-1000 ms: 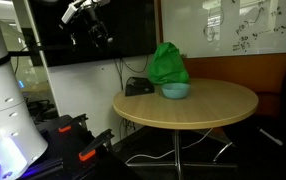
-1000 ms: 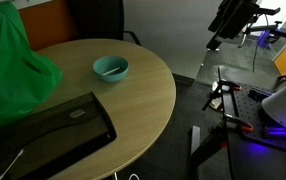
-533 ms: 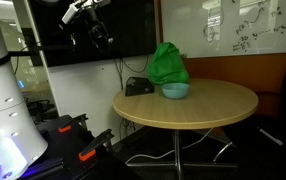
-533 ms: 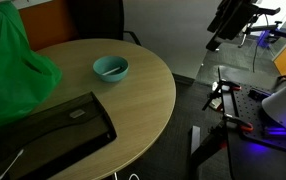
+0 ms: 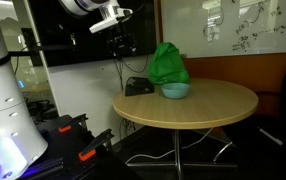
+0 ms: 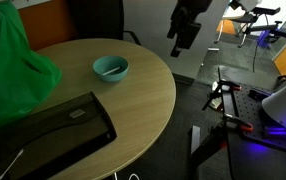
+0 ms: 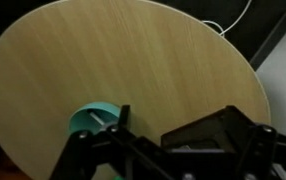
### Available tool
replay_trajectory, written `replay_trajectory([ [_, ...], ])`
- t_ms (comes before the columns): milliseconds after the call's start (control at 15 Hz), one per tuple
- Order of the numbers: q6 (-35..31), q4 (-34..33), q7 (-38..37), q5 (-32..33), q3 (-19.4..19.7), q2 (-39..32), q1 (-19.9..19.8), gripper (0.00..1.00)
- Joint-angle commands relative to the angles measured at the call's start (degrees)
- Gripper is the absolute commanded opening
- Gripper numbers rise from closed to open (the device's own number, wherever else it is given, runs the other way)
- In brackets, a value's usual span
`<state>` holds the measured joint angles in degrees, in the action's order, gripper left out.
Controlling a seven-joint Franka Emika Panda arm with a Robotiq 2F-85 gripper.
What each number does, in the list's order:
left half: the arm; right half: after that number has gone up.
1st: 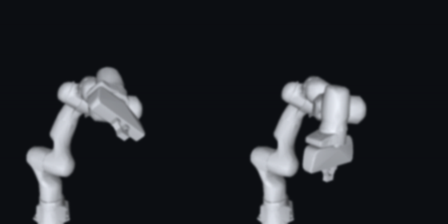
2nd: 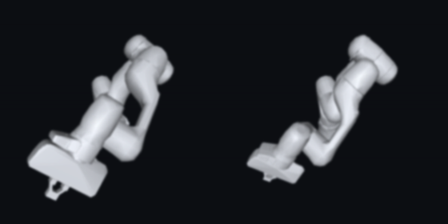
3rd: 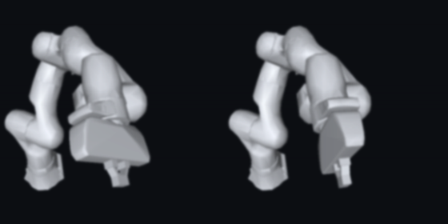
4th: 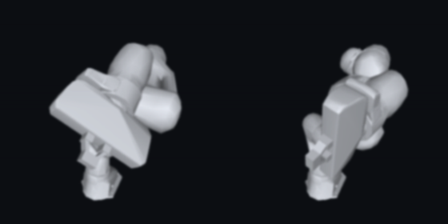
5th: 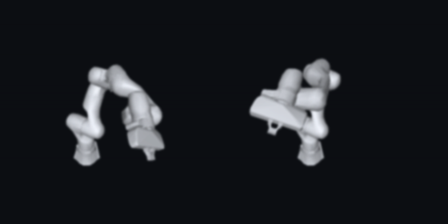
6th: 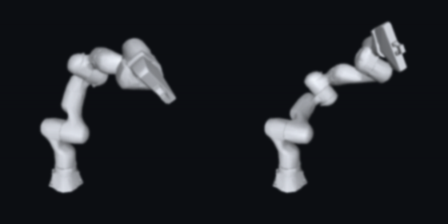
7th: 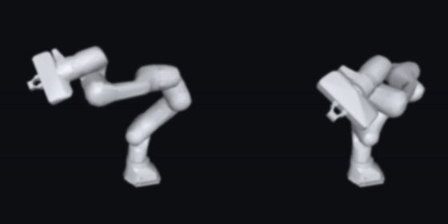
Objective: Move the bowl slightly downward on the table
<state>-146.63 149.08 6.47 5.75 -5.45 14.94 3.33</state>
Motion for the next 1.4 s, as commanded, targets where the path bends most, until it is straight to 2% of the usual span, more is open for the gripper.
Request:
replay_trajectory([
  [0,-2.64,-9.99,2.27,7.96,0.34,-13.52,-1.29,1.00],
  [67,-3.04,-13.09,-0.70,13.25,0.25,-17.26,-2.17,1.00],
  [267,-0.70,-22.88,-4.34,21.12,3.03,-27.27,-0.73,1.00],
  [467,0.74,-31.39,-7.69,24.70,6.02,-36.08,1.79,1.00],
  [800,4.14,-40.66,-6.93,21.79,7.23,-47.39,3.91,1.00],
  [1133,6.21,-48.69,-6.21,21.23,8.57,-54.96,4.85,1.00],
  [1200,7.18,-50.10,-5.62,20.99,8.44,-55.94,4.78,0.98],
  [1267,7.70,-51.22,-5.08,20.73,8.16,-56.83,4.56,0.74],
  [1333,8.36,-52.29,-4.64,20.80,8.07,-57.58,4.61,0.73],
])
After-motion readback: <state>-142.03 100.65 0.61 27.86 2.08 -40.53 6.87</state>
